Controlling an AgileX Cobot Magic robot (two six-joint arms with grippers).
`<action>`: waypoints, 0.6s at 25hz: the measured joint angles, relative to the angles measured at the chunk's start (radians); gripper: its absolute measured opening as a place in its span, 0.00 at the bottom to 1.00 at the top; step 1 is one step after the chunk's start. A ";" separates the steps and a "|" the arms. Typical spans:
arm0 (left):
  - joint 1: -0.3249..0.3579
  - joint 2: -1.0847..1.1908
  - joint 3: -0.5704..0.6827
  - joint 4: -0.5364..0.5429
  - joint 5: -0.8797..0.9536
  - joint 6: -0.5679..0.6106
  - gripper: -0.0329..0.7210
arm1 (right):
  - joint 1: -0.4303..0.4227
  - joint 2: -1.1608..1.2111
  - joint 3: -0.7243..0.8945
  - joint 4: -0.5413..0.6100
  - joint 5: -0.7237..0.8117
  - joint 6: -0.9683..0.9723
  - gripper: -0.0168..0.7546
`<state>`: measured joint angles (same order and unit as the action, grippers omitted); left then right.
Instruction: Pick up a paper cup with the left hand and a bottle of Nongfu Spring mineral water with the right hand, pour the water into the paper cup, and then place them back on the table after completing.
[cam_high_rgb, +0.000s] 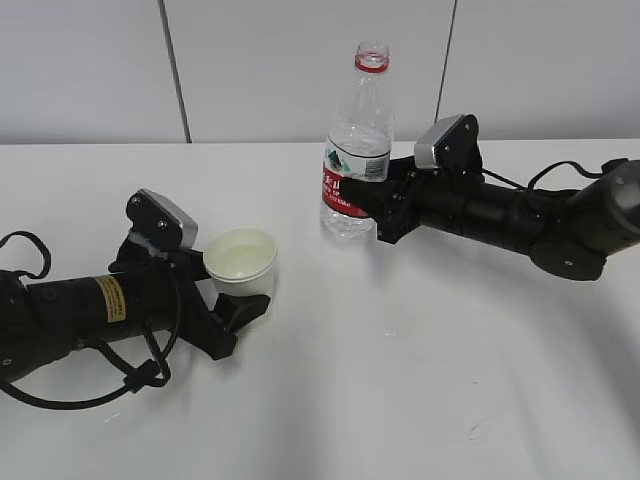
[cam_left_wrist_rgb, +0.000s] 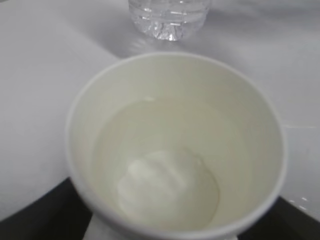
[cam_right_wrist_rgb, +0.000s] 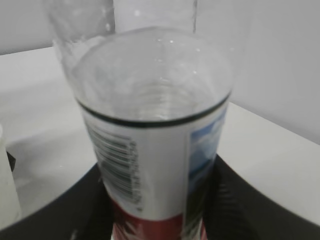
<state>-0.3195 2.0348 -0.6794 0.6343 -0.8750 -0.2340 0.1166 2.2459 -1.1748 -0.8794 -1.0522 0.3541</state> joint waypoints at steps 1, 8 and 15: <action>0.001 0.000 0.000 0.000 0.002 0.000 0.75 | 0.000 0.000 0.000 0.000 0.000 0.000 0.47; 0.004 -0.007 0.007 0.023 0.003 -0.038 0.82 | 0.000 0.000 0.000 0.000 0.018 -0.001 0.47; 0.035 -0.086 0.076 0.023 0.008 -0.042 0.82 | 0.000 0.000 0.000 -0.028 0.065 -0.001 0.47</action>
<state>-0.2848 1.9484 -0.6038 0.6576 -0.8670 -0.2756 0.1166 2.2459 -1.1748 -0.9075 -0.9871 0.3528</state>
